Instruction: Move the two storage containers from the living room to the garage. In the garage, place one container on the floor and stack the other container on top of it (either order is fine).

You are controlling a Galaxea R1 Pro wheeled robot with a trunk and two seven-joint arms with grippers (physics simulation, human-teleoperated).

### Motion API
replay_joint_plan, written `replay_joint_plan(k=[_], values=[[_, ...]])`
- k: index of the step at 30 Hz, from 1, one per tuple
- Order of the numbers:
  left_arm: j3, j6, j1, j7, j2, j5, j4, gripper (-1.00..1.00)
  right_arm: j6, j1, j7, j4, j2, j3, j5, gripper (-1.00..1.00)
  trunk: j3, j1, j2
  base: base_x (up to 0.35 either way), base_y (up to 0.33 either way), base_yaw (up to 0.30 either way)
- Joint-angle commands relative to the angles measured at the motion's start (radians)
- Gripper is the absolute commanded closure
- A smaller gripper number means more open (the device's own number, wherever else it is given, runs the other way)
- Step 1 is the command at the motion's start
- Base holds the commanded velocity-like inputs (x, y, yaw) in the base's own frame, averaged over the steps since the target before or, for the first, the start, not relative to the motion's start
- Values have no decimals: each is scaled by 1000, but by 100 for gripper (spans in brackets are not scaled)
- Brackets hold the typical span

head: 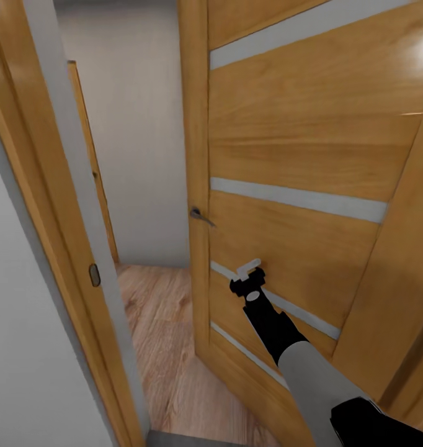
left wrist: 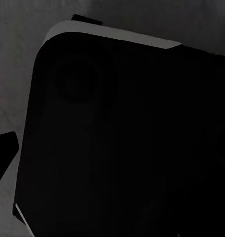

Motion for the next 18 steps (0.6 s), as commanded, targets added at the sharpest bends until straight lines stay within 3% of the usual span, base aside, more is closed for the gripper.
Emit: replay_joint_plan(k=[1, 10, 15, 16, 18], values=[[4, -2, 0, 1, 0, 3, 0, -100, 9, -1, -6, 1, 0, 3, 16, -100, -1, 0, 0, 215, 0, 0], [4, -2, 0, 1, 0, 3, 0, -100, 9, -1, -31, 36, 0, 5, 28, -100, -1, 0, 0, 215, 0, 0], [4, -3, 0, 1, 0, 3, 0, -100, 7, -1, -53, 54, 0, 4, 43, -100, -1, 0, 0, 54, 0, 0], [4, -2, 0, 1, 0, 3, 0, -100, -43, -1, -57, 55, 0, 0, 36, -100, -1, 0, 0, 0, 0, 0], [4, -2, 0, 1, 0, 3, 0, -100, -69, -1, -68, 56, 0, -2, 34, -100, -1, 0, 0, 0, 0, 0]])
